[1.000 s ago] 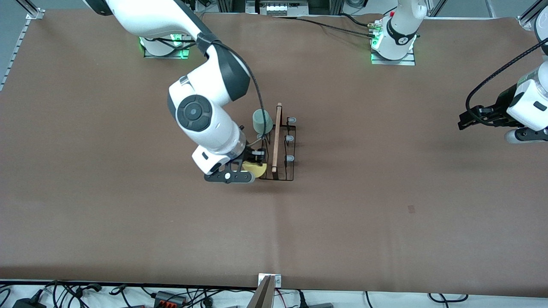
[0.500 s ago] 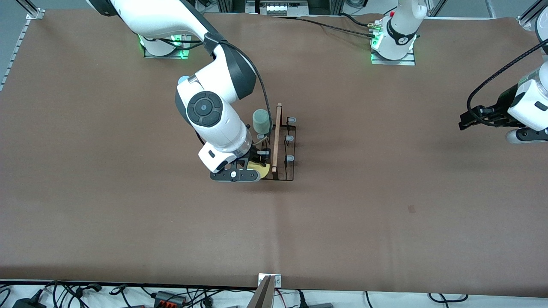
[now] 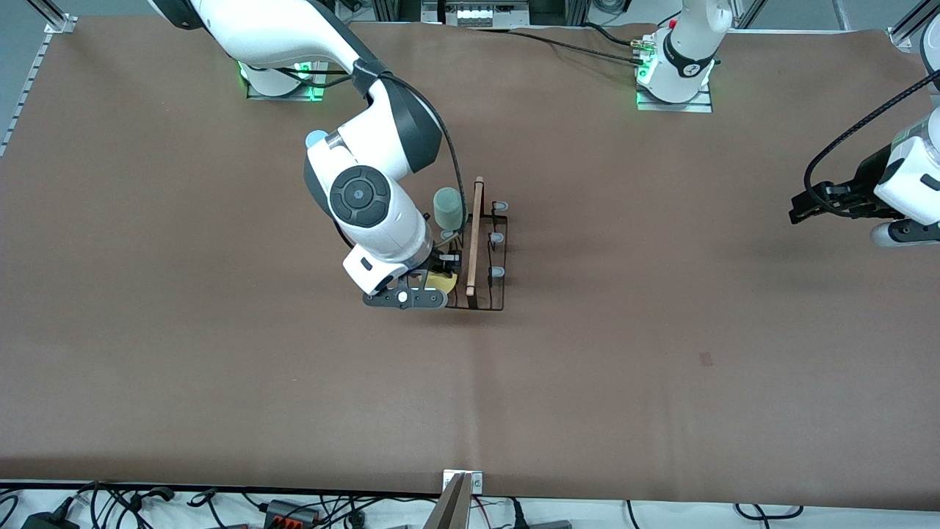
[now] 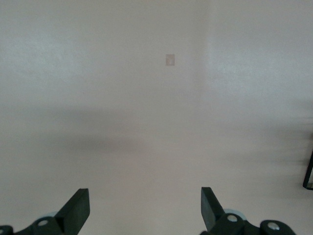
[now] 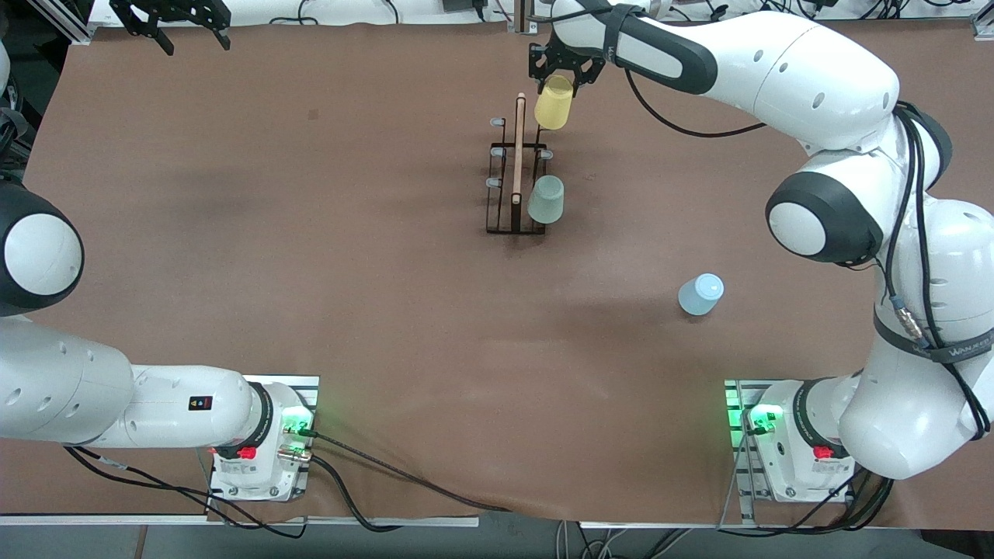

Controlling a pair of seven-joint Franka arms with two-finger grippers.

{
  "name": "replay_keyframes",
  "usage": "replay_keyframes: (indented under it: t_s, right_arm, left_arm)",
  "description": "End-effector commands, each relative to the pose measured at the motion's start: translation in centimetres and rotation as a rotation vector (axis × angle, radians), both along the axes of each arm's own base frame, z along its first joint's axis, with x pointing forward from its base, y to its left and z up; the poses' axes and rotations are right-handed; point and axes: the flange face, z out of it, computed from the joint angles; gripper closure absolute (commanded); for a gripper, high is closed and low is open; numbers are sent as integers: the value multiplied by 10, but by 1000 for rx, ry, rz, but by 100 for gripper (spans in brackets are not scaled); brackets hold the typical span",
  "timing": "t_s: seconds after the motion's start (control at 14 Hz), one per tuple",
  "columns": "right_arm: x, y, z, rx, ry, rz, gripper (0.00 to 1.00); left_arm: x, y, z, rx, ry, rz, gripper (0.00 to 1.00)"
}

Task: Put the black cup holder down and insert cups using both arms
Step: 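Lower the yellow cup onto a rack peg with the right gripper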

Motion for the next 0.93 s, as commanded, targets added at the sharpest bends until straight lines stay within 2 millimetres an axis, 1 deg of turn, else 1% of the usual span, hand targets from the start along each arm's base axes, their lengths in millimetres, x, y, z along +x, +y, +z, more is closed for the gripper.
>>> replay_keyframes:
  t_s: [0.0, 0.07, 0.29, 0.64, 0.86]
  right_arm:
    - [-4, 6, -10, -6, 12, 0, 72]
    - [-3, 6, -14, -8, 15, 0, 72]
    - [-3, 6, -16, -8, 18, 4, 72]
    - [-7, 13, -22, -9, 24, 15, 72]
    - [-8, 15, -36, -21, 35, 19, 72]
  left_arm:
    - [-1, 3, 2, 12, -9, -20, 0]
    - [-1, 3, 2, 12, -9, -20, 0]
    - [-1, 3, 2, 12, -9, -20, 0]
    - [-1, 3, 2, 12, -9, -21, 0]
    - [-1, 3, 2, 12, -9, -21, 0]
